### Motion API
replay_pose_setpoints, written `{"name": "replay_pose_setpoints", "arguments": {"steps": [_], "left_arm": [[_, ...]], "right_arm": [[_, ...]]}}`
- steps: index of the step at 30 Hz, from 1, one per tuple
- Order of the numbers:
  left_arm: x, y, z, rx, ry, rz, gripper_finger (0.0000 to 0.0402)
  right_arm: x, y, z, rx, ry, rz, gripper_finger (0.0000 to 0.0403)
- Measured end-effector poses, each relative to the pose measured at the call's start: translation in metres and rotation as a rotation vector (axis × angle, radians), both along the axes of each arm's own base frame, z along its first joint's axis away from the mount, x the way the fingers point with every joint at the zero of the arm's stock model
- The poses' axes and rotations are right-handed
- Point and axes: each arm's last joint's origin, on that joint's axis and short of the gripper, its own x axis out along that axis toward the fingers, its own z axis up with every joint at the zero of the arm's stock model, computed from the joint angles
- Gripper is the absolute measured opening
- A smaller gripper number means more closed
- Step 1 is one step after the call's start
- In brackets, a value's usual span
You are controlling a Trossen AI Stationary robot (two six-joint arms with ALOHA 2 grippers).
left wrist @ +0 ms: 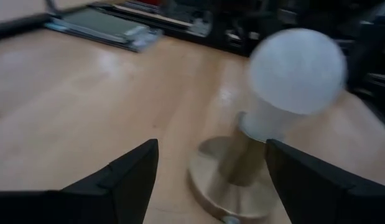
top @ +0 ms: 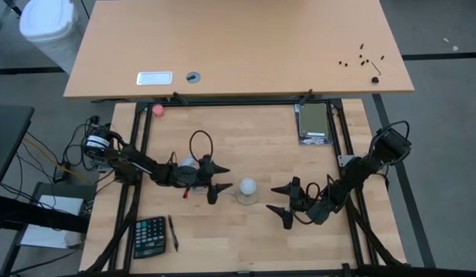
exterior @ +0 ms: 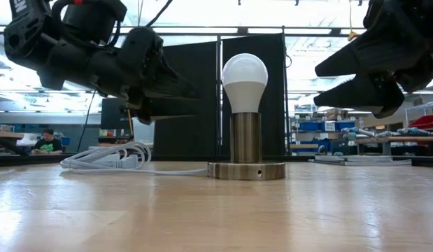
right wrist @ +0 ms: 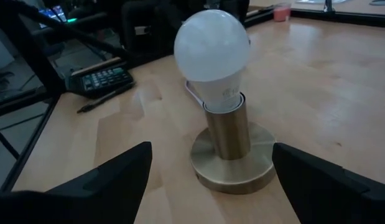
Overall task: Screw lightbulb
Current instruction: Remove the lightbulb from the lamp
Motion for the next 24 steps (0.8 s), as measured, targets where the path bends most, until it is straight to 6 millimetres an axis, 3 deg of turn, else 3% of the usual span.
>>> {"name": "replay_pose_setpoints", "arguments": {"steps": [7,12,24], "left_arm": [[0.0,-0.006,-0.001,-0.043,0.009,-0.097,0.03],[0.006,-0.015,-0.015,-0.035,0.055,-0.122,0.03],[0.061,-0.027,-0.044,0.141,0.136,-0.061,0.03]], "right_arm": [[-0.006,0.007,-0.001,0.001,0.004,0.027,0.0345],[-0.007,0.008,-0.002,-0.001,0.007,0.016,0.0344],[-0.014,0.015,-0.002,-0.004,0.005,0.044,0.0339]]}}
